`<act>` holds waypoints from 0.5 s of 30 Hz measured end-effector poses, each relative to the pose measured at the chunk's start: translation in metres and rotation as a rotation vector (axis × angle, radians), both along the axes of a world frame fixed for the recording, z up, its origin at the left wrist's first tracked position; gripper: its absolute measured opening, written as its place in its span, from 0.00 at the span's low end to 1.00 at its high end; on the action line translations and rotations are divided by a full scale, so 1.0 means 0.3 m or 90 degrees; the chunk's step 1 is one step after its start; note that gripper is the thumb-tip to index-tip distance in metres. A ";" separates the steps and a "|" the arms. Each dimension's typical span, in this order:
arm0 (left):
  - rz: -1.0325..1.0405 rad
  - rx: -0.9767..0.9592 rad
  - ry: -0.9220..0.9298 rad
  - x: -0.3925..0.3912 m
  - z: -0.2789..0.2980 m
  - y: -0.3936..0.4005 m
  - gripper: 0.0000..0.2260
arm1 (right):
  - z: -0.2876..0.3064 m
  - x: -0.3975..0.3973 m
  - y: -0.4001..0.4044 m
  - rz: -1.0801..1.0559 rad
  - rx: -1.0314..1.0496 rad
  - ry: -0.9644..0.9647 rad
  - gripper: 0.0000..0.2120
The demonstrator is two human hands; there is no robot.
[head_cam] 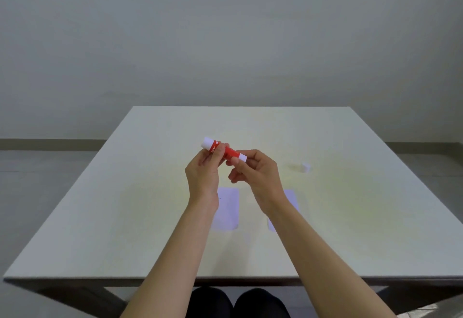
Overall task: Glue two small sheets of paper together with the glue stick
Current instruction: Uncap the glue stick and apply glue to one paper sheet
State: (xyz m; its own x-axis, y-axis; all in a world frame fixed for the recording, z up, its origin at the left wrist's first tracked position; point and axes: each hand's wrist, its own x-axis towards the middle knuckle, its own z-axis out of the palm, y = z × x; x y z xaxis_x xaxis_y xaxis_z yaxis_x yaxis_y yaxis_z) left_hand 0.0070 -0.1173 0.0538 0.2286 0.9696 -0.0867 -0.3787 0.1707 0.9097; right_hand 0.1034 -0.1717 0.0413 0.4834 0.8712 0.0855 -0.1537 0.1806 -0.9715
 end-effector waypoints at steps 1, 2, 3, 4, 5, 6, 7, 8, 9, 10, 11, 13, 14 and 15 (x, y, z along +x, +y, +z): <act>-0.002 0.008 0.005 0.001 -0.001 0.000 0.04 | 0.000 -0.001 -0.003 0.010 0.000 0.021 0.09; -0.007 0.020 0.010 0.001 0.000 0.000 0.04 | 0.001 -0.002 -0.006 0.022 -0.003 0.051 0.08; -0.014 0.033 0.016 0.001 0.000 0.001 0.04 | 0.002 -0.001 -0.008 0.037 -0.011 0.090 0.08; -0.021 0.043 0.022 0.002 -0.001 0.002 0.04 | 0.003 0.001 -0.010 0.051 -0.027 0.131 0.10; -0.027 0.053 0.025 0.001 -0.001 0.004 0.04 | 0.008 0.003 -0.011 0.061 -0.052 0.160 0.13; -0.034 0.062 0.028 0.001 -0.002 0.004 0.05 | 0.015 0.004 -0.012 0.063 -0.088 0.171 0.16; -0.041 0.070 0.029 0.000 -0.003 0.003 0.05 | 0.020 0.003 -0.010 0.055 -0.132 0.161 0.18; -0.048 0.077 0.029 0.001 -0.003 0.000 0.04 | 0.021 0.004 -0.009 0.040 -0.175 0.132 0.21; -0.054 0.080 0.030 0.002 -0.004 -0.003 0.03 | 0.019 0.004 -0.007 0.020 -0.209 0.096 0.23; -0.057 0.080 0.027 0.003 -0.006 -0.006 0.03 | 0.018 0.003 -0.008 0.003 -0.225 0.068 0.25; -0.057 0.081 0.024 0.004 -0.008 -0.008 0.02 | 0.016 0.003 -0.009 -0.006 -0.216 0.059 0.25; -0.043 0.082 0.026 0.005 -0.010 -0.004 0.02 | 0.006 0.007 -0.011 0.012 -0.114 0.100 0.19; -0.034 0.079 0.026 0.006 -0.011 0.000 0.03 | -0.002 0.008 -0.013 0.036 -0.048 0.129 0.13; -0.028 0.076 0.025 0.007 -0.011 0.005 0.04 | -0.008 0.010 -0.016 0.052 0.001 0.149 0.10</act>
State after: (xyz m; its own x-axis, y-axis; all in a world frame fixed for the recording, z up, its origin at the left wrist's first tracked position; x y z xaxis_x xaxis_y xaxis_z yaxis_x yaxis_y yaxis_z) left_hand 0.0089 -0.1158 0.0504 0.2698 0.9627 0.0189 -0.3369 0.0760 0.9385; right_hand 0.1063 -0.1763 0.0389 0.4184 0.9080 -0.0192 -0.3884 0.1598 -0.9076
